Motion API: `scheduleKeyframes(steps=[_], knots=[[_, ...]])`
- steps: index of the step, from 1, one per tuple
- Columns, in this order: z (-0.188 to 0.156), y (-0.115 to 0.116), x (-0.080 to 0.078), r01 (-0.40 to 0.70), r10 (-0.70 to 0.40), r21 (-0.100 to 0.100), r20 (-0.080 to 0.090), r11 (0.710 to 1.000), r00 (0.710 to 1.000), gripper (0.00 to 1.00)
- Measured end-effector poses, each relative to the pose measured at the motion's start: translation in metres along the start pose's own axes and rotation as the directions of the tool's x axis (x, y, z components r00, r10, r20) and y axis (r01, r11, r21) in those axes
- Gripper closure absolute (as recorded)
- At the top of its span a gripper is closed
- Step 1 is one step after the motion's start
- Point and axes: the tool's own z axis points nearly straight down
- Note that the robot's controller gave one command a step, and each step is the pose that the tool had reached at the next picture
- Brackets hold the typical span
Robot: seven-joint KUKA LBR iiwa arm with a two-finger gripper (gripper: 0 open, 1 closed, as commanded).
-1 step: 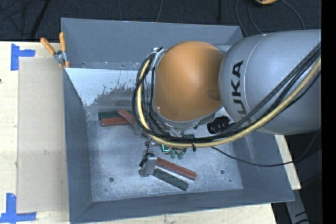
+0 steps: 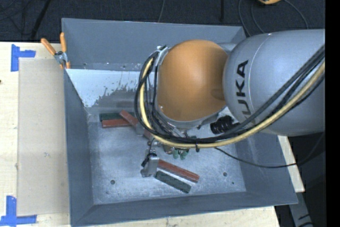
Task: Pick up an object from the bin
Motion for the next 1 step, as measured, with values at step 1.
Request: scheduleKeyframes(steps=[1], knots=[[0.0551, -0.0309, 0.0098, -0.063, 0.063, -0.002, 0.004, 0.998, 0.998, 0.0]])
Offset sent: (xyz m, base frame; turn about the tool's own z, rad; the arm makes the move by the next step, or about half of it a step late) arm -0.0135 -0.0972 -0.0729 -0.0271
